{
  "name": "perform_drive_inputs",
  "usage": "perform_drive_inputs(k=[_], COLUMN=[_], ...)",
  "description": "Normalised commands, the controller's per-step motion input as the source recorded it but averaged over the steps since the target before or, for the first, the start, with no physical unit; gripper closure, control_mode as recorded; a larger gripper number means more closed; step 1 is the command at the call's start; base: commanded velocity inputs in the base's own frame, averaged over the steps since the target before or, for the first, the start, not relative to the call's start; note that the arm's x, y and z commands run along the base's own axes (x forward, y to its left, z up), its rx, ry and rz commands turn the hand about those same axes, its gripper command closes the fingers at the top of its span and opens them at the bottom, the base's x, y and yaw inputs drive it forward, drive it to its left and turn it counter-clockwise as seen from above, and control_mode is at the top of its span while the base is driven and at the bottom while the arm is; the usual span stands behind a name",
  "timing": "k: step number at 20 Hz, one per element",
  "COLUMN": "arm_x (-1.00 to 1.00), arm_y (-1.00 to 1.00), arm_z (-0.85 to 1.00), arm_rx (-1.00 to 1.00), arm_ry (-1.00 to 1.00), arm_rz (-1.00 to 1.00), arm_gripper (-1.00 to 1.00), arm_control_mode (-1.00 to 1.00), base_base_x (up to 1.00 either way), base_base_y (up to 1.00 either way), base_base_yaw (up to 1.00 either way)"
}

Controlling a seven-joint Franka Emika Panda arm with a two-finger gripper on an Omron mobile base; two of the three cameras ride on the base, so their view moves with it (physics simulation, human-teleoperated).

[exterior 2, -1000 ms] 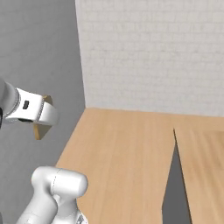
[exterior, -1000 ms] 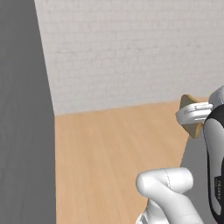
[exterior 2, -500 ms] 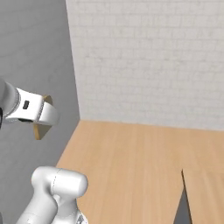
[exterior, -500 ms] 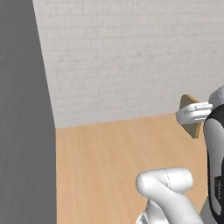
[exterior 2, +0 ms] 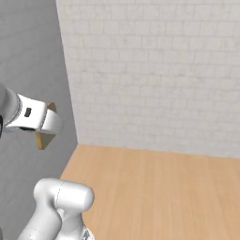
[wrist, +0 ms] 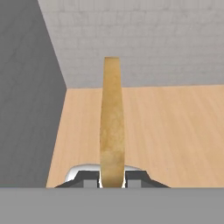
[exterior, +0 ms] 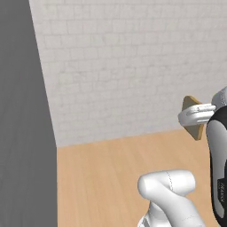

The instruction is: Start the toaster. Once the lever pops up, take the bread to the plate on the dining counter.

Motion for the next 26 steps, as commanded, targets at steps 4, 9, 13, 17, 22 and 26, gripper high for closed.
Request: perform_drive_inputs(k=[4,9,13,17,22,26], arm_x=[0.00,0.00,0.00,0.00,0.00,0.00], arm_y=[0.00,0.00,0.00,0.00,0.00,0.00], arm_z=[0.00,0.00,0.00,0.00,0.00,0.00], arm_rx=[0.00,0.00,0.00,0.00,0.00,0.00], arm_ry=[0.00,0.00,0.00,0.00,0.00,0.00], arm_rz=[0.00,0.00,0.00,0.00,0.00,0.00], arm_gripper=[1.00,1.00,1.00,1.00,1.00,1.00], arm_control_mode=[1.00,1.00,1.00,1.00,1.00,1.00], base_base_x=[1.00,1.00,0.76,0.46,0.42,0.47], base_base_y=[0.00,0.00,0.00,0.04,0.08,0.14], base_base_yaw=[0.00,-0.18,-0.62,-0.76,-0.78,-0.76])
